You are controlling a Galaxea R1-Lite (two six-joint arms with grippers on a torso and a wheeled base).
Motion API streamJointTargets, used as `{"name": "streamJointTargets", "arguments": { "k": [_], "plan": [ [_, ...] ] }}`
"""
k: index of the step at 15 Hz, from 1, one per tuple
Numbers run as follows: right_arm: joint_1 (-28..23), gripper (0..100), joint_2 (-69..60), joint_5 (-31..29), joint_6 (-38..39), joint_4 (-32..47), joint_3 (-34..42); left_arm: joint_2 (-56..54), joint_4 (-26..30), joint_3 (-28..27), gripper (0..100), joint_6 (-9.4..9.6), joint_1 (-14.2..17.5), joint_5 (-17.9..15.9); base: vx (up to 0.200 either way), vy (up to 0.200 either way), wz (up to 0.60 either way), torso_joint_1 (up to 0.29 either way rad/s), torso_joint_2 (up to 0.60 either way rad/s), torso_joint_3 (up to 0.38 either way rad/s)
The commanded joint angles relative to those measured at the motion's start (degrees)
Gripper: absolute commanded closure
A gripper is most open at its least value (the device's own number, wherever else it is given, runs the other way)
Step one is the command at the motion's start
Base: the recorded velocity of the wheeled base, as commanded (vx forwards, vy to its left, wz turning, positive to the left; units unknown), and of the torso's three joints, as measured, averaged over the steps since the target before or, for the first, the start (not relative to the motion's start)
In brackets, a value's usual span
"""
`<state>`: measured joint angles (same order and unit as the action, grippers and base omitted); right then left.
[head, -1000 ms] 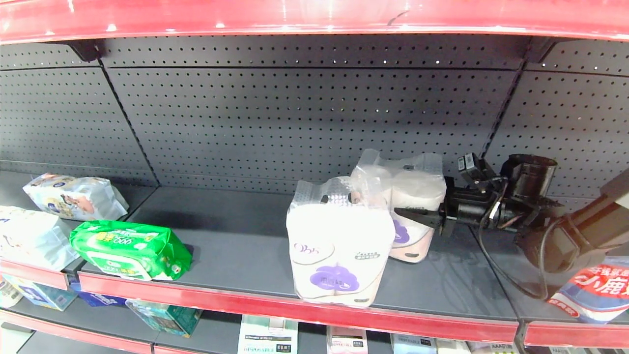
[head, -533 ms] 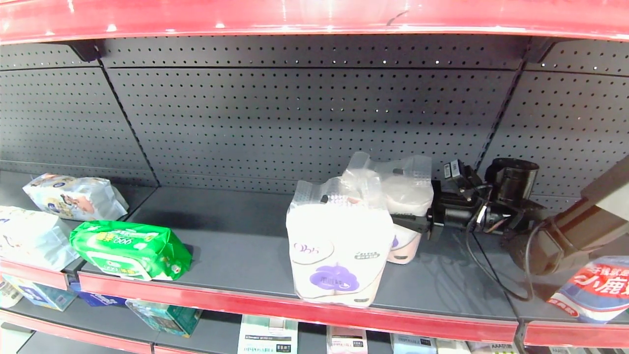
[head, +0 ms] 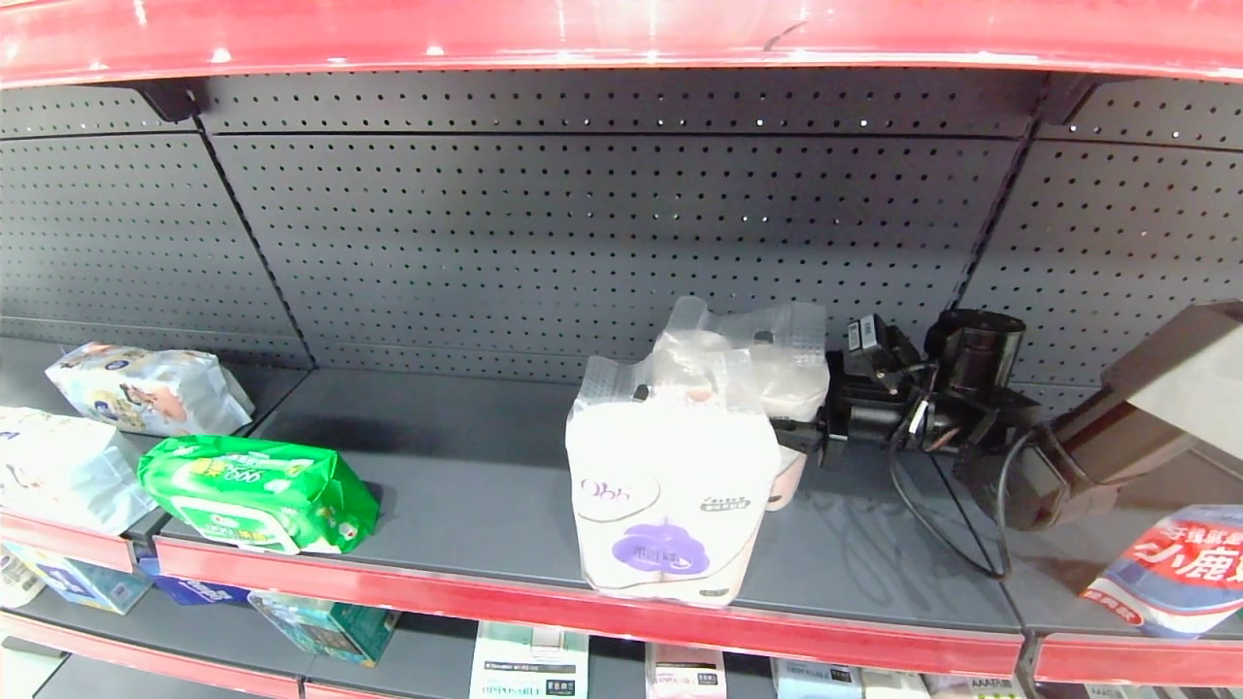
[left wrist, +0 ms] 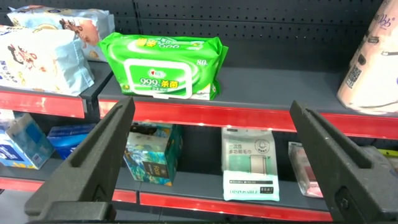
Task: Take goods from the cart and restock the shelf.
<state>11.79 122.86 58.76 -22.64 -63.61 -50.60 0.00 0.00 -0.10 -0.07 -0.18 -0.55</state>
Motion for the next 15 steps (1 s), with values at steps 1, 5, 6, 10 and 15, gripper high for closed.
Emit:
{"name": "streamJointTargets", "arguments": {
  "k": [1,5,6,10,15],
  "plan": [
    [0.4,100,0.5,0.0,0.0,0.0,-0.3,0.0,0.0,0.0,0,-0.01,0.0,0.0,0.0,0.0,0.0,0.0,0.0,0.0],
    [1.5,100,0.9,0.0,0.1,0.3,-1.5,0.0,0.0,0.0,0,-0.01,0.0,0.0,0.0,0.0,0.0,0.0,0.0,0.0],
    [1.7,100,1.0,0.0,0.1,0.4,-1.5,0.0,0.0,0.0,0,-0.01,0.0,-0.1,0.0,0.0,0.0,0.0,0.0,0.0],
    [2.9,100,2.1,0.0,0.1,0.4,-3.3,0.0,0.0,0.0,0,-0.01,0.0,0.0,0.0,0.0,0.0,0.0,0.0,0.0],
    [3.0,100,3.5,0.4,2.1,0.5,-6.3,0.0,0.0,-0.1,0,-0.01,0.0,0.0,0.0,0.0,0.0,0.0,0.0,0.0]
  ]
}}
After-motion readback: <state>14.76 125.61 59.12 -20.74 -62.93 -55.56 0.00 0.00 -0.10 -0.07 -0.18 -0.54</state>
